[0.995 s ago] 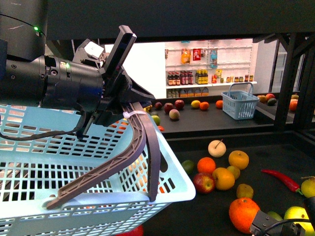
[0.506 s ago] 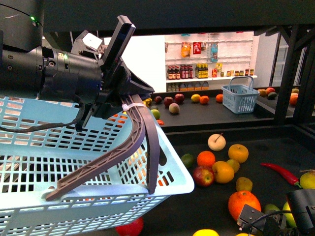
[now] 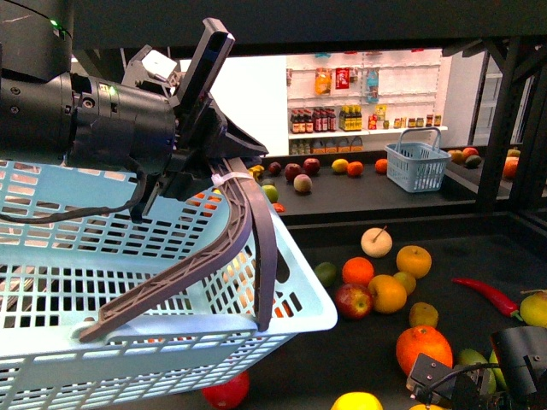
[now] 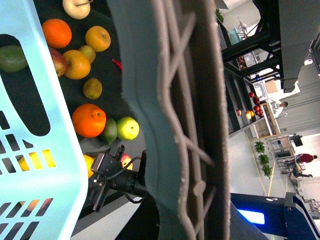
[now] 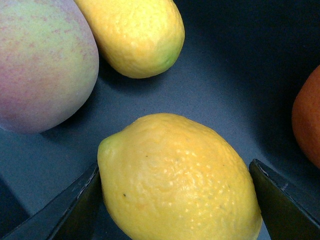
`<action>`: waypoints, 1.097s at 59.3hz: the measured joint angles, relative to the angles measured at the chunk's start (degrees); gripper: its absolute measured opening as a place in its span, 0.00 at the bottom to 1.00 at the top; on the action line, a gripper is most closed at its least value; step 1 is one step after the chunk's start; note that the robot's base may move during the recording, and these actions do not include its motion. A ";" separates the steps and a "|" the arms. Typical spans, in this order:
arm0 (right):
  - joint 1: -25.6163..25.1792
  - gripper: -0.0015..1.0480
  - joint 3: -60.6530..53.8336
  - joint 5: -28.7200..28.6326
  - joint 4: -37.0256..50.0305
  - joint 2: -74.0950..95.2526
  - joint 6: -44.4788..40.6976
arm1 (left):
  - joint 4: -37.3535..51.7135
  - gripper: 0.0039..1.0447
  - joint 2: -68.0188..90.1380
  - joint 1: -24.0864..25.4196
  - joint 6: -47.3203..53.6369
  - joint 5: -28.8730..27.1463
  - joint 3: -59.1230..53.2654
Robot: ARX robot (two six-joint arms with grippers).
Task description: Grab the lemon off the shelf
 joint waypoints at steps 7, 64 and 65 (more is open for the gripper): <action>-1.44 0.76 -2.78 0.90 5.53 -2.54 3.69 | 0.00 0.07 -0.02 0.00 0.02 -0.02 0.00; 14.01 0.76 -18.01 -5.03 12.52 -43.47 51.78 | 0.00 0.07 0.00 0.00 0.00 -0.02 0.00; 14.23 0.76 -18.18 -5.01 12.61 -43.65 52.00 | 0.00 0.07 0.00 0.00 0.00 -0.02 0.00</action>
